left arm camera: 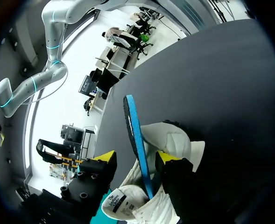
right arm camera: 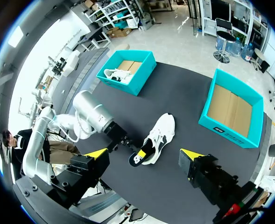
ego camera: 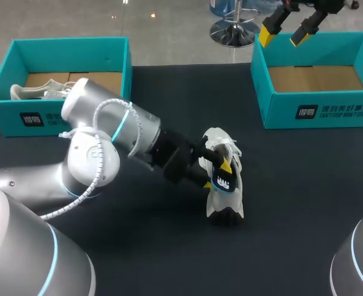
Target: Take the shoe out of the shoebox, open the shoe tongue, remove and reinsert the insole, then place the shoe into the shoebox
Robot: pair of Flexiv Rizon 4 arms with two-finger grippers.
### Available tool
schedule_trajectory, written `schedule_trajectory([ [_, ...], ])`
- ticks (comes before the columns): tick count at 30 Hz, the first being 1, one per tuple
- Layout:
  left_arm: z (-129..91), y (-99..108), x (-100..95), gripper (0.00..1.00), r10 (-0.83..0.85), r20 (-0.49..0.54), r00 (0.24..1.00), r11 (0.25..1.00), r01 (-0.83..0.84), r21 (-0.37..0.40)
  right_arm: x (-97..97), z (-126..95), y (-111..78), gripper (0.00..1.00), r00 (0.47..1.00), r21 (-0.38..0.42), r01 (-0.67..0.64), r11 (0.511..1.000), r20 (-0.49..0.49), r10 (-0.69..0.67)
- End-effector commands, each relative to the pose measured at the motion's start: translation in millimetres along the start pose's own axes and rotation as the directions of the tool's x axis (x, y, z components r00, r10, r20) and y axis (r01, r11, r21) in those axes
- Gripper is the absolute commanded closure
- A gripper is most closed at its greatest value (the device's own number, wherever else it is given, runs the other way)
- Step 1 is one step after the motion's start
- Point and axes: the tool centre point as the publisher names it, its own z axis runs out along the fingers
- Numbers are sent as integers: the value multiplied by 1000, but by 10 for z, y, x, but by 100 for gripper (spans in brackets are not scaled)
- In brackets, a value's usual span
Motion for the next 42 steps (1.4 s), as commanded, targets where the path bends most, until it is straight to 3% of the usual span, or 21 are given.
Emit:
schedule_trajectory([
  [1,-27,-23,18,94,1,11,1000,1000,-1,1,-1,2,11,0,1000,2,-1,1000,1,1],
  [2,-26,-24,18,100,0,14,1000,1000,0,4,-1,2,11,0,1000,2,-1,1000,1,1],
  [13,49,-25,25,100,9,2,1000,1000,-9,19,-1,2,11,0,1000,2,-1,1000,1,1],
  [27,72,243,83,100,2,-33,999,1000,-3,-23,-1,2,11,0,1000,2,-1,1000,1,1],
  [34,138,210,135,100,-11,-40,999,1000,10,-23,-1,2,11,0,1000,2,-1,1000,1,1],
  [35,135,196,137,99,-12,-41,999,1000,11,-21,-1,2,11,0,1000,2,-1,1000,1,1],
  [36,127,182,136,85,-12,-40,999,1000,11,-20,-1,2,11,0,1000,2,-1,1000,1,1],
  [38,99,146,122,67,-12,-38,999,1000,11,-19,-1,2,11,0,1000,2,-1,1000,1,1],
  [42,35,68,60,62,-1,-20,1000,1000,1,-11,-1,2,11,0,1000,2,-1,1000,1,1],
])
